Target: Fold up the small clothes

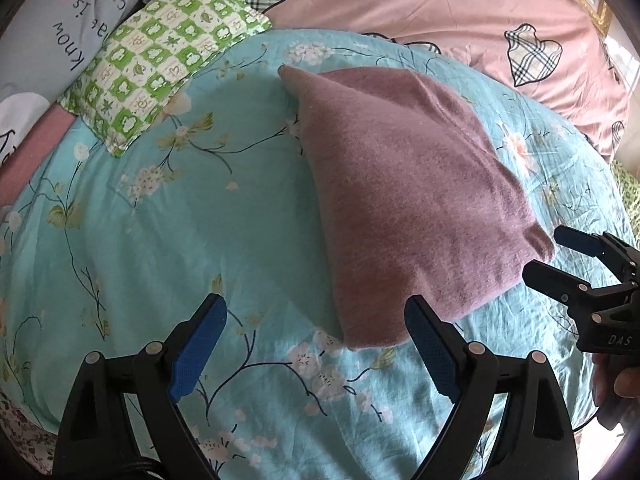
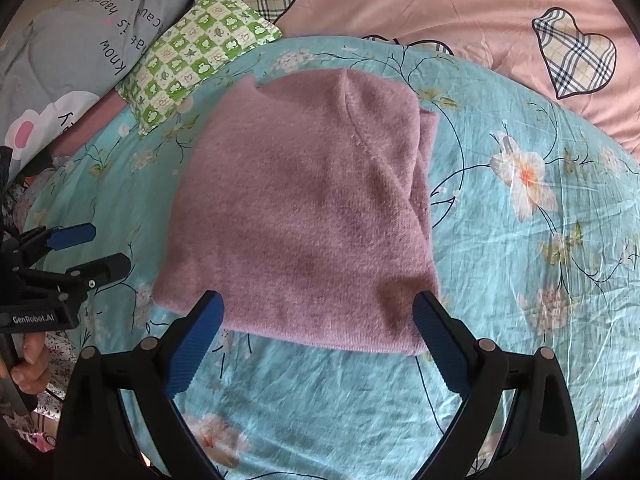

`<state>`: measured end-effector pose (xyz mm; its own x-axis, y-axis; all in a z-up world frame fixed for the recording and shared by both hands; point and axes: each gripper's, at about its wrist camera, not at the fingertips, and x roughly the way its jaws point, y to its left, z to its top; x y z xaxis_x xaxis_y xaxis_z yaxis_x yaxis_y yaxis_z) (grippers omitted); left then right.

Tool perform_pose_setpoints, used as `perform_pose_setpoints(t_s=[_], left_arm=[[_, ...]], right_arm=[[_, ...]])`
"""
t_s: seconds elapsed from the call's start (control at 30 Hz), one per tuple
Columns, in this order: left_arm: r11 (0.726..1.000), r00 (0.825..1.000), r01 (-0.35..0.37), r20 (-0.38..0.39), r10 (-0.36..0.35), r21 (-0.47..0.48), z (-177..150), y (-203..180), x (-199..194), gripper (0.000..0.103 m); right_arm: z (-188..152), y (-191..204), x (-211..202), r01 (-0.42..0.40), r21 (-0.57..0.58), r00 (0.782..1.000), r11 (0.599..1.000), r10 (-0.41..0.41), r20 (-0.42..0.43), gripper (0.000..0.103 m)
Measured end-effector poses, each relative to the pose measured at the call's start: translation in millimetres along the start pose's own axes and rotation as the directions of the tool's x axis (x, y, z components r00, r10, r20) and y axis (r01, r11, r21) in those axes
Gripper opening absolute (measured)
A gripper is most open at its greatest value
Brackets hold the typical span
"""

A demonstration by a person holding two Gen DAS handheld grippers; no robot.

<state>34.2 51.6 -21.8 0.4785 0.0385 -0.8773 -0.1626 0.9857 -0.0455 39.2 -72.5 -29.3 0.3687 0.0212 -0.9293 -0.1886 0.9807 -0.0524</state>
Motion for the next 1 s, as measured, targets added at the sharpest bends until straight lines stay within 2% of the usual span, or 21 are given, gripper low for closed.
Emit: perform_pose_setpoints(t_s=[0.37,1.0], left_arm=[[0.997,0.998,-0.043,0.042,0.041,0.067,9,-20,-3,0.091],[0.995,0.996,-0.061,0.064,0.056,0.08,11,-22,-6,0.091]], right_arm=[[-1,-8,-5,-0.022,0.034,1.0,0.999,0.021,0.023,0.096],[2,-11,-9,-0.027,0.04,0.999,0.999,0.025,0.048,0.096]])
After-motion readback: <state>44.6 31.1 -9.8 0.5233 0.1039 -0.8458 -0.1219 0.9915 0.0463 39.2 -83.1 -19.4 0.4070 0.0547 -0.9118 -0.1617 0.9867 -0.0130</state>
